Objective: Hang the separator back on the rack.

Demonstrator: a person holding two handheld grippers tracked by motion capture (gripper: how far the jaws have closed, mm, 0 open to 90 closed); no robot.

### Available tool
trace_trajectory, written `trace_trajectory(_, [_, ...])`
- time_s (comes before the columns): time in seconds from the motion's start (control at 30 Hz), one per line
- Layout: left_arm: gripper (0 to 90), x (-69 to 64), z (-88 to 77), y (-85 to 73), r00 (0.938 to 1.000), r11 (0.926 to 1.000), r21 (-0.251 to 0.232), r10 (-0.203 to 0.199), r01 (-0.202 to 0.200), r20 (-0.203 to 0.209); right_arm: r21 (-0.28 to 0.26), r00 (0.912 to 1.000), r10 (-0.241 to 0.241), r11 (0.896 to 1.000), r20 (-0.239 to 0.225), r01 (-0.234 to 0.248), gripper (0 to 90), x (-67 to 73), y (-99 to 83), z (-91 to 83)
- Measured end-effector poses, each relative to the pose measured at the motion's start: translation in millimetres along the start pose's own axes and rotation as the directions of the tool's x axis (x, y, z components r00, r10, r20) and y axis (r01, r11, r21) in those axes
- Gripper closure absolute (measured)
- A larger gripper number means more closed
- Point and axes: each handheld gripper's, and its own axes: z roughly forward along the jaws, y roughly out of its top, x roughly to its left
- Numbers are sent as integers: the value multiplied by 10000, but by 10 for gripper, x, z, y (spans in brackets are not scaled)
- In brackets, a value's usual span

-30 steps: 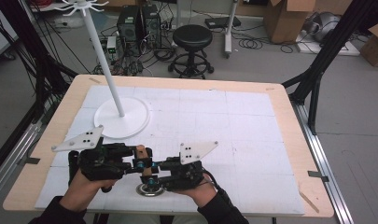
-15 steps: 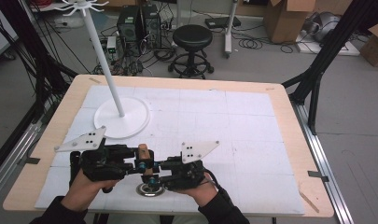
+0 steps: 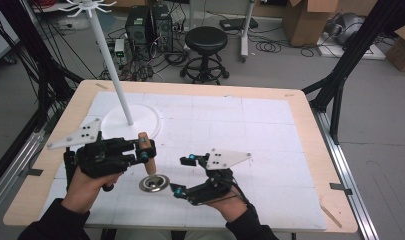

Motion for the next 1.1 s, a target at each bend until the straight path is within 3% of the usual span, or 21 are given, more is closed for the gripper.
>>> trace_trajectory(0.1, [731, 119, -30, 104, 9991, 10000, 9, 97, -96, -416, -75, 9936, -479, 9988, 1020, 489, 182, -31, 11, -225])
trace_trajectory(0.23, [731, 295, -92, 269, 9966, 9998, -185, 83, -98, -820, -245, 9727, -563, 9977, 2250, 634, 166, -81, 5, -503])
trace_trajectory(0.37, [731, 446, -133, 438, 9945, 9994, -212, 233, -255, -1019, -168, 9502, -728, 9965, 3031, 817, 166, -125, -13, -722])
trace_trajectory(0.53, [731, 625, -166, 670, 9920, 9991, -287, 276, -313, -1228, -371, 9376, -491, 9971, 3443, 659, 166, -192, -39, -891])
trace_trajectory(0.67, [731, 752, -200, 877, 9888, 9987, -353, 307, -362, -1461, -473, 9326, -391, 9971, 3589, 600, 167, -217, -56, -952])
trace_trajectory(0.83, [731, 871, -236, 1100, 9860, 9982, -367, 414, -479, -1617, -565, 9322, -309, 9969, 3606, 549, 167, -252, -72, -974])
trace_trajectory(1.1, [731, 1098, -348, 1381, 9842, 9952, -899, 229, -392, -1757, -752, 9280, -317, 9951, 3711, 640, 167, -267, -77, -1021])
